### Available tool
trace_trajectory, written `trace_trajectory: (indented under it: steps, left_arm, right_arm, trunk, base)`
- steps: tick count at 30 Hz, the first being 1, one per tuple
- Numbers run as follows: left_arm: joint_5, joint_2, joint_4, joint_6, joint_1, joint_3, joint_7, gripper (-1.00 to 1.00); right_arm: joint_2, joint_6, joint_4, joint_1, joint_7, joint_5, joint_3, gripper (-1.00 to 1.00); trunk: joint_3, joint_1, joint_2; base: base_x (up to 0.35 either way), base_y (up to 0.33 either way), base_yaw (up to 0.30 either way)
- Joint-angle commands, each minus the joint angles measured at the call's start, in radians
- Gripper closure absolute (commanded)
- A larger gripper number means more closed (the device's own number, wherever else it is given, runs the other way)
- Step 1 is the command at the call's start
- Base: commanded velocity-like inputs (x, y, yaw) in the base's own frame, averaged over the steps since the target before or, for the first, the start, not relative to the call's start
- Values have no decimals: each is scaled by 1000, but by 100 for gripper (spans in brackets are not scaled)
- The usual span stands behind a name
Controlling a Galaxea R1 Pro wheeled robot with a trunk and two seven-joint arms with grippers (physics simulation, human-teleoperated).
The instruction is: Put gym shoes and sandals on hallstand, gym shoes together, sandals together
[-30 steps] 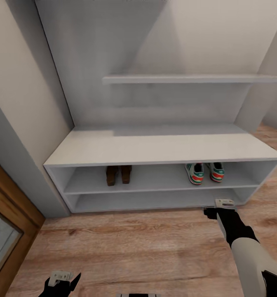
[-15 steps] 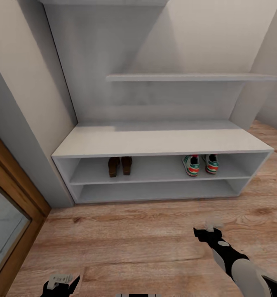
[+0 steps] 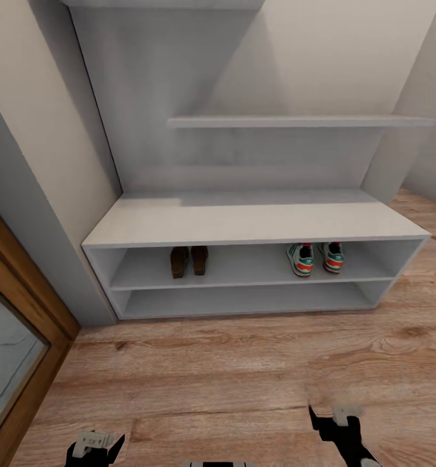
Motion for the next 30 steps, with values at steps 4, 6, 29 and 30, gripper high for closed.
trace_trajectory:
  steps: [4,6,29,30]
  left_arm:
    - [-6,0,1,-4,0,8,-7,-100]
    - [-6,0,1,-4,0,8,-7,-100]
    - [-5,-5,24,-5,0,8,-7,-100]
    - [-5,-5,24,-5,0,8,-7,-100]
  right_arm:
    - [2,-42,2,34,4,4,-9,-100]
    - [5,-55,3,49,3,4,-9,-100]
    - [77,-63,20,108,3,10,-7,-100]
    - [78,-63,20,108,3,10,-7,-100]
  trunk:
    - [-1,0,0]
    - [2,-4,7]
    - [56,-69,126]
    - [56,-69,126]
  base:
    - [0,0,0]
    - [0,0,0]
    - [0,0,0]
    - [0,0,0]
